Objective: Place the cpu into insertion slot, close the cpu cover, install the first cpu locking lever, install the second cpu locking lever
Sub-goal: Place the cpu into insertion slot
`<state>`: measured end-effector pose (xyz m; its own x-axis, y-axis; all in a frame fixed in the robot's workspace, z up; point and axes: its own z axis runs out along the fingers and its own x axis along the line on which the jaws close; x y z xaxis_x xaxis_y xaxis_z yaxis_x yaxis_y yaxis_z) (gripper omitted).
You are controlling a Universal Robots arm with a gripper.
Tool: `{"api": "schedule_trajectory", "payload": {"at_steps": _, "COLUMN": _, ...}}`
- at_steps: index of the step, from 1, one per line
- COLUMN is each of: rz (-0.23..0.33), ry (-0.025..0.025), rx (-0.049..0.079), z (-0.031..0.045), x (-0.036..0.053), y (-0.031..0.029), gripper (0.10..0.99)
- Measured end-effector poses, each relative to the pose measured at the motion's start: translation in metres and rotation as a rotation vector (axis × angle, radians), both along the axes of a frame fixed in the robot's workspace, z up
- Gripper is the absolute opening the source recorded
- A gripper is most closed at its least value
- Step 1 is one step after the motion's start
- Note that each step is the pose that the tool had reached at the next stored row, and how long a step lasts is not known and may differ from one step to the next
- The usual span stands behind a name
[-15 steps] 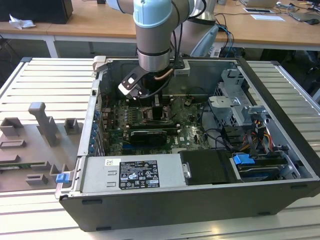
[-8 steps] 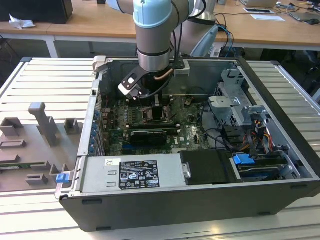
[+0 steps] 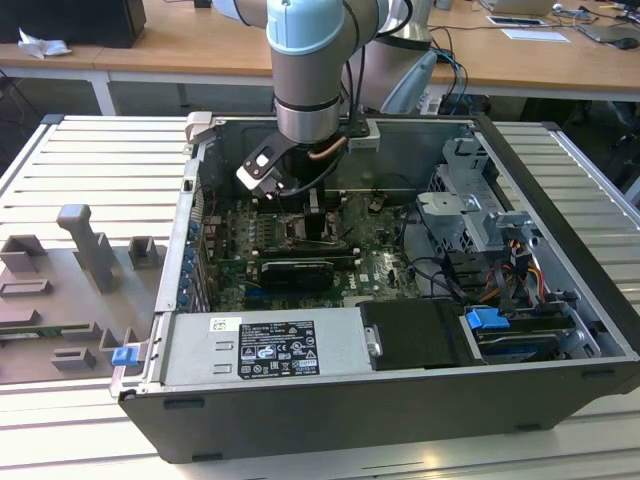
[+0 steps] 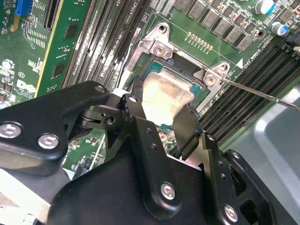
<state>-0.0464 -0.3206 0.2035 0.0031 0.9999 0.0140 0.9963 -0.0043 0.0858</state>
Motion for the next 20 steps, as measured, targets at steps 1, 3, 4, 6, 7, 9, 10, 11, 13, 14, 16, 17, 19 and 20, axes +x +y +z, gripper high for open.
{"api": "schedule_trajectory", "payload": {"at_steps": 1, "rz": 0.001, "ry": 0.0, "rx": 0.0, "z": -0.0001, "x": 0.0, "y": 0.0, "gripper": 0.525}}
{"api": "schedule_trajectory", "payload": {"at_steps": 3, "rz": 0.001, "ry": 0.0, "rx": 0.0, "z": -0.0004, "x": -0.0001, "y": 0.0, "gripper": 0.525}}
{"api": "schedule_trajectory", "payload": {"at_steps": 4, "rz": 0.001, "ry": 0.0, "rx": 0.0, "z": -0.0005, "x": 0.0, "y": 0.0, "gripper": 0.525}}
{"api": "schedule_trajectory", "payload": {"at_steps": 6, "rz": 0.001, "ry": 0.0, "rx": 0.0, "z": -0.0006, "x": -0.0001, "y": 0.0, "gripper": 0.525}}
{"api": "schedule_trajectory", "payload": {"at_steps": 7, "rz": 0.001, "ry": 0.0, "rx": 0.0, "z": -0.0006, "x": 0.0, "y": 0.0, "gripper": 0.525}}
{"api": "schedule_trajectory", "payload": {"at_steps": 9, "rz": 0.001, "ry": -0.0001, "rx": 0.0, "z": -0.0007, "x": 0.0, "y": 0.0, "gripper": 0.525}}
{"api": "schedule_trajectory", "payload": {"at_steps": 10, "rz": 0.001, "ry": -0.0001, "rx": 0.0, "z": -0.0007, "x": 0.0, "y": 0.0, "gripper": 0.525}}
{"api": "schedule_trajectory", "payload": {"at_steps": 11, "rz": 0.001, "ry": -0.0001, "rx": 0.0, "z": -0.0007, "x": 0.0, "y": 0.0, "gripper": 0.541}}
{"api": "schedule_trajectory", "payload": {"at_steps": 13, "rz": 0.001, "ry": 0.0, "rx": 0.0, "z": 0.0002, "x": 0.0, "y": 0.0, "gripper": 0.6}}
{"api": "schedule_trajectory", "payload": {"at_steps": 14, "rz": 0.001, "ry": -0.0001, "rx": 0.0, "z": 0.0012, "x": 0.0, "y": 0.0, "gripper": 0.6}}
{"api": "schedule_trajectory", "payload": {"at_steps": 16, "rz": 0.001, "ry": -0.0001, "rx": 0.0, "z": 0.0044, "x": 0.0, "y": 0.0, "gripper": 0.6}}
{"api": "schedule_trajectory", "payload": {"at_steps": 17, "rz": 0.001, "ry": -0.0001, "rx": 0.0, "z": 0.0064, "x": 0.0, "y": 0.0, "gripper": 0.6}}
{"api": "schedule_trajectory", "payload": {"at_steps": 19, "rz": 0.001, "ry": 0.0, "rx": 0.0, "z": 0.0088, "x": 0.0, "y": 0.0, "gripper": 0.6}}
{"api": "schedule_trajectory", "payload": {"at_steps": 20, "rz": 0.001, "ry": 0.0, "rx": -0.001, "z": 0.0098, "x": 0.0, "y": 0.0, "gripper": 0.6}}
